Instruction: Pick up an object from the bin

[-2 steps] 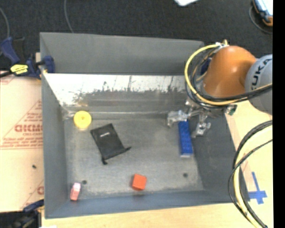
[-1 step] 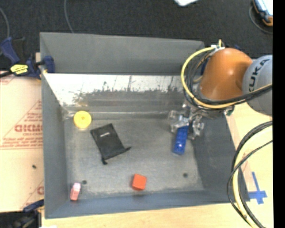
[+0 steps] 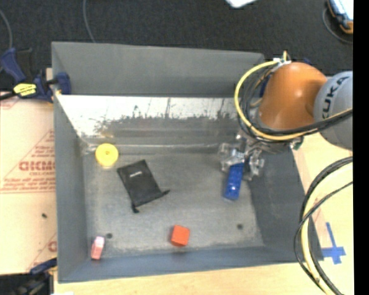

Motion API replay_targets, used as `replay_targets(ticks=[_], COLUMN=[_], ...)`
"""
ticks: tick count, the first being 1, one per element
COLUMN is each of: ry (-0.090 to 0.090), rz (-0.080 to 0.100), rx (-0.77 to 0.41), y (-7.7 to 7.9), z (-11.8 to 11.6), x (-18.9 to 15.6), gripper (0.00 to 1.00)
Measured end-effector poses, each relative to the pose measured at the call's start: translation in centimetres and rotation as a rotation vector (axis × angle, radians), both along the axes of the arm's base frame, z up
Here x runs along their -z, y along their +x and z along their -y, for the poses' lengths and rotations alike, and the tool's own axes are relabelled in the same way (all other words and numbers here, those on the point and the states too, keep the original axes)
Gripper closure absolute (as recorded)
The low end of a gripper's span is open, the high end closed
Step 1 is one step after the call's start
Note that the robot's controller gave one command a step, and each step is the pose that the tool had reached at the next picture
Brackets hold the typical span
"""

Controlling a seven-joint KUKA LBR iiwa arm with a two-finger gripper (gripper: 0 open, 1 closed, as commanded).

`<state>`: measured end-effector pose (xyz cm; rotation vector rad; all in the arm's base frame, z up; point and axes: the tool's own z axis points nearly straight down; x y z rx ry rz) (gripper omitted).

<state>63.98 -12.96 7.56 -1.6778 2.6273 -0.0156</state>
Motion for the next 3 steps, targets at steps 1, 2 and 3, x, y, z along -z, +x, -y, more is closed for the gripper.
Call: replay_targets(ticks=[1,2,3], ry=[0.001,0.000,-0.001], rz=[-0.001,-0.011,-0.008], rx=[0.001,0.001,0.003], y=[-0.1,-0.4,-0.3], z=[0.0,0.1,0.1], x=[-0.2,-2.1,-4.4], gripper=[1.00,1.00,1.00])
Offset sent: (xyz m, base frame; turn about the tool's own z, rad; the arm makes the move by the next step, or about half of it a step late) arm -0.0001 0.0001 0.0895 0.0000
